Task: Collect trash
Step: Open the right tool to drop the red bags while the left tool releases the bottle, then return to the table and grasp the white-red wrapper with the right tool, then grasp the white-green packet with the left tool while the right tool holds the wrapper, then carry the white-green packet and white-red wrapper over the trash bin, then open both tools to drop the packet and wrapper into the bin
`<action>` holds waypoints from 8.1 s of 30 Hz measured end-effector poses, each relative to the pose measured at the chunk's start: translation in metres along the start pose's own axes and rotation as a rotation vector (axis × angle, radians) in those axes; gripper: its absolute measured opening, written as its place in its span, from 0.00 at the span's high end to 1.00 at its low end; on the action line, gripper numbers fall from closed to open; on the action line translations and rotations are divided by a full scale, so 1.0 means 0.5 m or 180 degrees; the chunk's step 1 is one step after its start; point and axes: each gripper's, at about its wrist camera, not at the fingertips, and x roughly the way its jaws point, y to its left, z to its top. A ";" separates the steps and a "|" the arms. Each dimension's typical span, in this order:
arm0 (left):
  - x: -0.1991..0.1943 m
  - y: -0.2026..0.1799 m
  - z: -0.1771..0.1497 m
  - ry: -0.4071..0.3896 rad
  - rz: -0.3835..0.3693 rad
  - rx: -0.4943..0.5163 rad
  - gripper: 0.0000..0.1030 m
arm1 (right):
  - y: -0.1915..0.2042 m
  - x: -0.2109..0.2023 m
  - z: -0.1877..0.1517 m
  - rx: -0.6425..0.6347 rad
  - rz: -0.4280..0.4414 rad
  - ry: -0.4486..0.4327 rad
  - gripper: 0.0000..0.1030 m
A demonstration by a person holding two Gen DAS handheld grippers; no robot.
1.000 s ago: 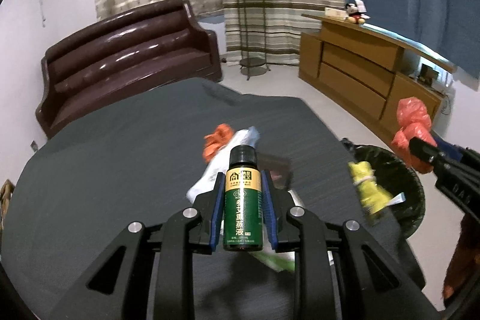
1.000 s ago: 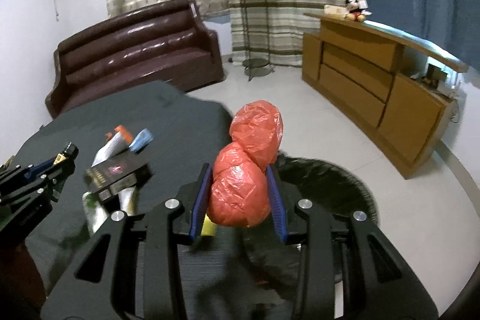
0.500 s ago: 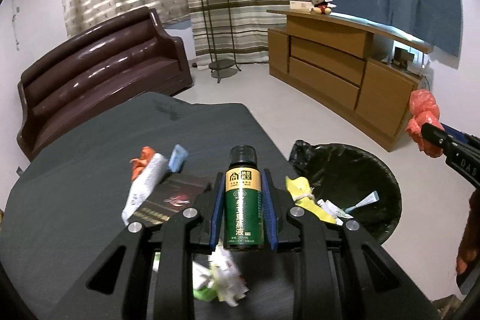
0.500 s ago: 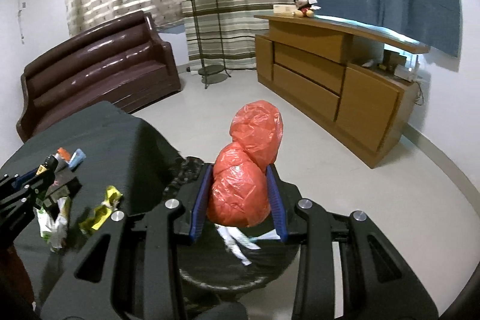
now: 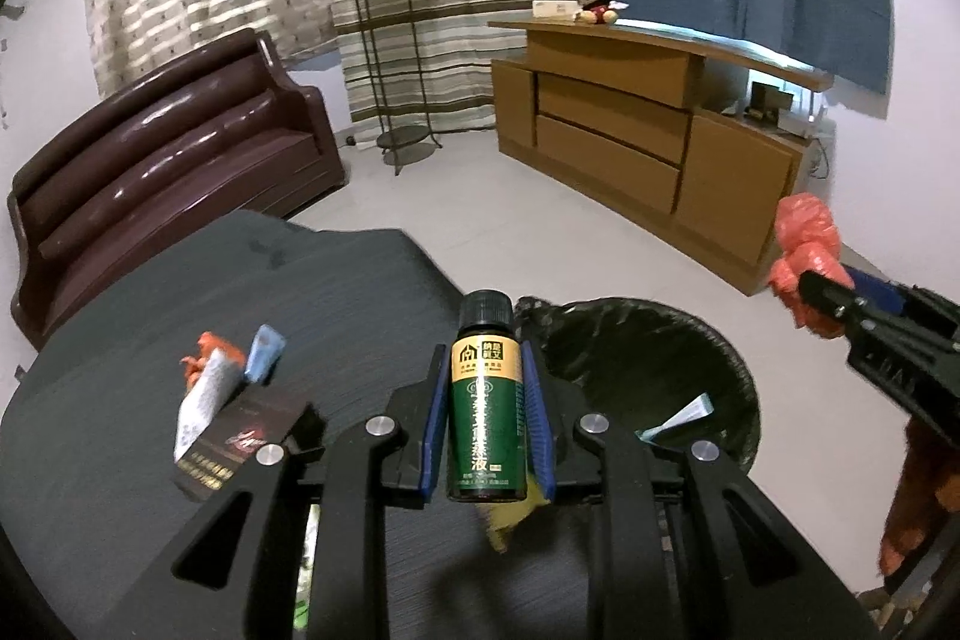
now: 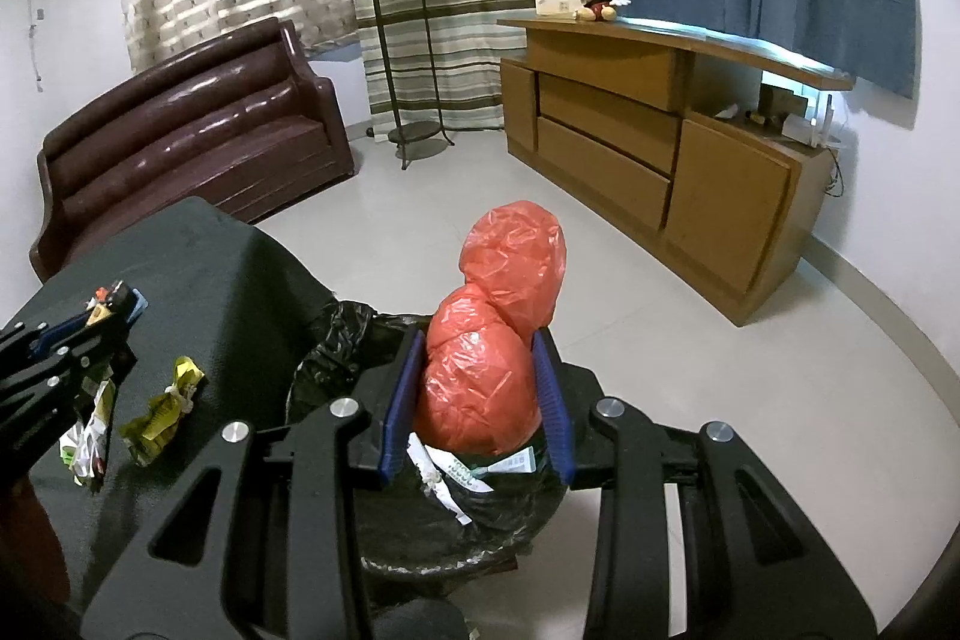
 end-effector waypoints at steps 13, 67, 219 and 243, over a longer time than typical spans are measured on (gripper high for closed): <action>0.026 -0.063 0.014 -0.0012 -0.0138 0.0138 0.76 | -0.010 0.007 -0.002 0.0012 0.0017 0.0032 0.65; -0.037 0.118 -0.059 0.0269 0.0482 -0.0414 0.40 | 0.151 -0.007 -0.032 -0.0197 0.0450 0.0177 0.53; 0.024 -0.004 -0.036 -0.0109 0.0064 -0.0109 0.60 | 0.065 0.013 -0.025 -0.0037 0.0051 0.0103 0.81; 0.057 -0.003 -0.026 0.0067 0.0085 -0.0085 0.58 | 0.061 0.043 -0.033 0.0024 -0.0039 0.0191 0.81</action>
